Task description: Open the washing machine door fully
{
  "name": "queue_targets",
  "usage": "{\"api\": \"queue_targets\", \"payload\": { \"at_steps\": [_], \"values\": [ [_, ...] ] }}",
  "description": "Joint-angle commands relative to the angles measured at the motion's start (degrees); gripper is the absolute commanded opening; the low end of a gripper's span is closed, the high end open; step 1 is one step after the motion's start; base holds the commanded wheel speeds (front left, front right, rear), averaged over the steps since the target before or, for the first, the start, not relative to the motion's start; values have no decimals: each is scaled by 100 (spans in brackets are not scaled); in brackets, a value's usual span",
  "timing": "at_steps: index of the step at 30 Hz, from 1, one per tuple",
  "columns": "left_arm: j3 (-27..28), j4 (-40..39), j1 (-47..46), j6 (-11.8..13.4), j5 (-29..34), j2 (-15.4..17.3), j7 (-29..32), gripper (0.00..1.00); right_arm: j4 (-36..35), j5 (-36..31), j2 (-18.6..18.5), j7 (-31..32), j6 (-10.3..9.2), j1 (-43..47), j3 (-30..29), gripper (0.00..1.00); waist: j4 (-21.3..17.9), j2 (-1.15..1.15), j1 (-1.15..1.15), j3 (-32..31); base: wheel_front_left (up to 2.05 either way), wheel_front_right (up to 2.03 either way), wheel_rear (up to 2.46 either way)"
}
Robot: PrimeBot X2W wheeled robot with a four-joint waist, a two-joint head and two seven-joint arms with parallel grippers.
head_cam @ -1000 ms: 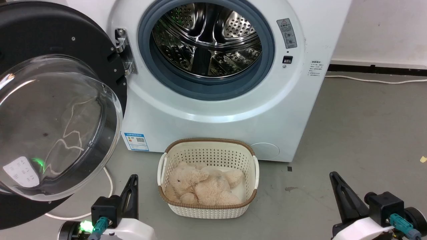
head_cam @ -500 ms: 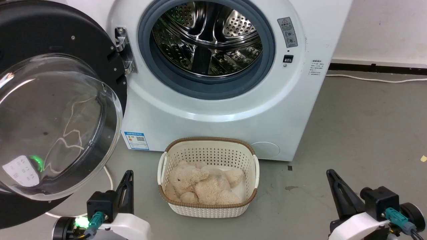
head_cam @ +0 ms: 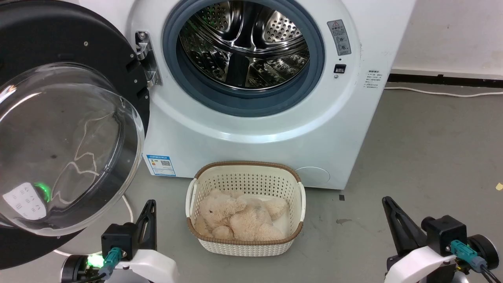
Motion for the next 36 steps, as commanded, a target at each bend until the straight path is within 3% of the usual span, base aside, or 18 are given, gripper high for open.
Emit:
{"api": "queue_targets", "payload": {
  "at_steps": [1,36],
  "values": [
    [10,-21,-90,-32,51,2,2,0,17,-43,33,4,5,-66,1,0,0,0,0,0,0,0,0],
    [10,-21,-90,-32,51,2,2,0,17,-43,33,4,5,-66,1,0,0,0,0,0,0,0,0]
  ]
}}
